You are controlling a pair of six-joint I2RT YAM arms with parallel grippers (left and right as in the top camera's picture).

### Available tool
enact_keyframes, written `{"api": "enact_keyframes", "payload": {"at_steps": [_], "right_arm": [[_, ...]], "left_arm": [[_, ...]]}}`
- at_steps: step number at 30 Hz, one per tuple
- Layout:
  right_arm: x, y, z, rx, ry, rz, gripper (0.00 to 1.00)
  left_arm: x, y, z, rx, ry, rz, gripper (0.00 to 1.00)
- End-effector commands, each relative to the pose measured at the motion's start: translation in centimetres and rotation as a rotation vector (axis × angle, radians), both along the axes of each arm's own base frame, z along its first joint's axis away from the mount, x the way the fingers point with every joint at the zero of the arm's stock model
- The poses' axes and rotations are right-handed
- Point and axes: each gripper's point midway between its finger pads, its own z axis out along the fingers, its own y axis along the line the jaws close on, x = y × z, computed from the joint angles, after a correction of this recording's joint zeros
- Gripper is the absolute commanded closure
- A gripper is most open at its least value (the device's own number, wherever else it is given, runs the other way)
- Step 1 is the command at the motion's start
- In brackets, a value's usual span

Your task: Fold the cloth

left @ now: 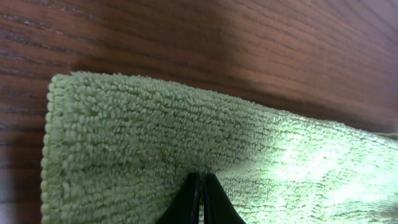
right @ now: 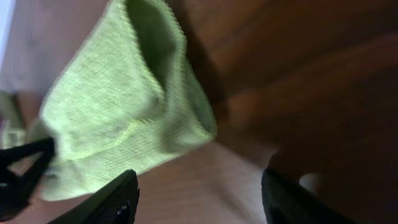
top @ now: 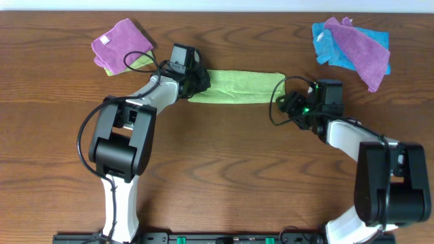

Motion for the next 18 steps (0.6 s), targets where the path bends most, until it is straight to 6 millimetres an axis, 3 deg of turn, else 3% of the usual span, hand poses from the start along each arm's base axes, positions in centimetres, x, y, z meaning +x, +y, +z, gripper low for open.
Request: {"api": "enact_keyframes", "payload": {"at_steps": [1, 14, 18], "right_arm": [[-0.7, 0.2, -2.5, 0.020, 0.070, -0.034, 0.36], [1.3, 1.9, -4.9, 0.039, 0.010, -0.056, 0.39], [1.9, 1.6, -5.5, 0.020, -0.015, -0.071, 0.50]], "left_arm": [[-0.9, -0.3, -1.1, 0.038, 0.032, -0.013, 0.94], [-1.8, 0.0, -1.6, 0.060, 0.066, -0.029, 0.94], [-2.1, 0.1, -1.8, 0.068, 0.083, -0.032, 0.94]]}}
